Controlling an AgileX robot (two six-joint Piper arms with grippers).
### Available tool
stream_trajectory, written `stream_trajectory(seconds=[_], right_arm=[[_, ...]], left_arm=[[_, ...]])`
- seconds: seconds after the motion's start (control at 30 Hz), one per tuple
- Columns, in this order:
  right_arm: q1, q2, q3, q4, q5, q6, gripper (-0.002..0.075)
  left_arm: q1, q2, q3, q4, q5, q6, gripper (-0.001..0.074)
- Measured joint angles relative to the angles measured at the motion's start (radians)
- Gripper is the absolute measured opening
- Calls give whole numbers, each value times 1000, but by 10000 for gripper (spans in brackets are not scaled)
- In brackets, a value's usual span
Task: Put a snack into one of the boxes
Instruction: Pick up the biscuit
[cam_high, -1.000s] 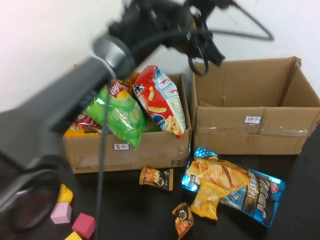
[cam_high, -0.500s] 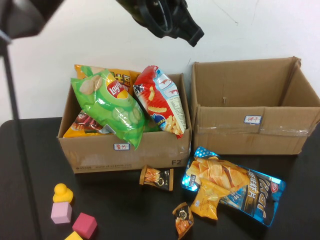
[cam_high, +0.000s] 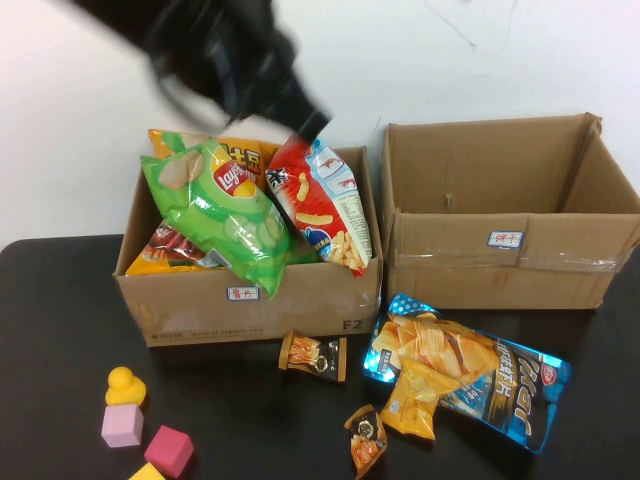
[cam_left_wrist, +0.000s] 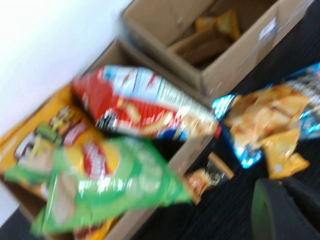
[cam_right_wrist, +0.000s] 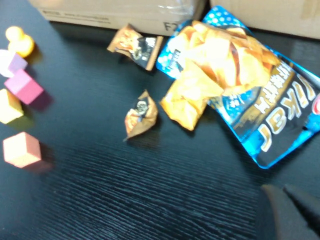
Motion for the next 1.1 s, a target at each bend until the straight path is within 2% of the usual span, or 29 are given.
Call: stream_trajectory(seconds=[0.2, 0.4, 0.47, 0.53, 0.67, 0.77, 0.93, 1.1], right_arm=[[0, 0, 0, 53, 19, -87, -1], [9, 3, 0, 114, 30, -172, 6], [20, 13, 0, 144, 26, -236, 32], [37, 39, 0, 179, 18, -314, 97], [73, 140, -17, 213, 26, -436, 325], [118, 232, -49, 225, 28, -468, 424], [254, 416, -140, 235, -26, -442, 461], [417, 639, -253, 241, -185, -370, 467]], left_arm=[[0, -279, 462, 87, -208, -46, -1], [0, -597, 896, 214, -407, -177, -1], [0, -690, 1008, 253, -442, -211, -1], [0, -787, 1118, 281, -471, -235, -1], [0, -949, 1279, 304, -487, -261, -1], [0, -1056, 1359, 309, -491, -302, -1], [0, -1196, 1455, 319, -478, -330, -1], [0, -1276, 1482, 359, -486, -380, -1]])
